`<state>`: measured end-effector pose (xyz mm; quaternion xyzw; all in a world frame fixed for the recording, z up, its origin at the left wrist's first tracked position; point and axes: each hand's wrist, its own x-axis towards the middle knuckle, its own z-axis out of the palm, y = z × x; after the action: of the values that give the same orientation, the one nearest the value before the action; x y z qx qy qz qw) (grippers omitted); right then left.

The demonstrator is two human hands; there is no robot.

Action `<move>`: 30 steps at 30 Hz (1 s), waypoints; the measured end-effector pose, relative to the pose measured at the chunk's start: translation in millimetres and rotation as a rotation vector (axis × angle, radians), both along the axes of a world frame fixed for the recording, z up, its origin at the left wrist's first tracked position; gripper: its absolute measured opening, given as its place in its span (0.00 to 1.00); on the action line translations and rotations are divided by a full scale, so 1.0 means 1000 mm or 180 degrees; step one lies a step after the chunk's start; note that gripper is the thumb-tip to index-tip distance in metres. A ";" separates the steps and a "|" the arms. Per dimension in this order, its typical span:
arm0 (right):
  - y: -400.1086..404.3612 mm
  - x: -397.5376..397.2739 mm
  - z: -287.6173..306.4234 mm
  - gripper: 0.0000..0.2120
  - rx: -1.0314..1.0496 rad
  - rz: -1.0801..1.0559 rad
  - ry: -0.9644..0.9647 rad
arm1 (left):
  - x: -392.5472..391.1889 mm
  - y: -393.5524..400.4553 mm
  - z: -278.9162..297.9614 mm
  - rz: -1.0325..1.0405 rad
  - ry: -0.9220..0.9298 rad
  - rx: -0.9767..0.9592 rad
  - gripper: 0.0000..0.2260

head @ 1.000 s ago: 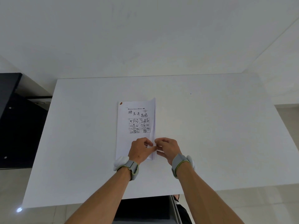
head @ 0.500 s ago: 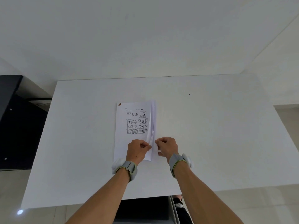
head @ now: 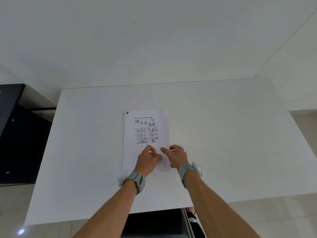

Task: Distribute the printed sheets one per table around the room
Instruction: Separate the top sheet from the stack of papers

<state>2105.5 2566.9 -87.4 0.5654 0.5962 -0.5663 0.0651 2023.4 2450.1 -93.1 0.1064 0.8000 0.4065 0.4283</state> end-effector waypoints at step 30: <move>0.192 0.123 0.009 0.17 0.0261 -0.0152 -0.0083 | 0.066 0.143 0.017 -0.0616 0.0489 -0.0567 0.53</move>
<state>2228.8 2758.8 -78.6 0.5890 0.6044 -0.5353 0.0360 2089.8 2593.4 -76.0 0.1754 0.8493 0.2814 0.4109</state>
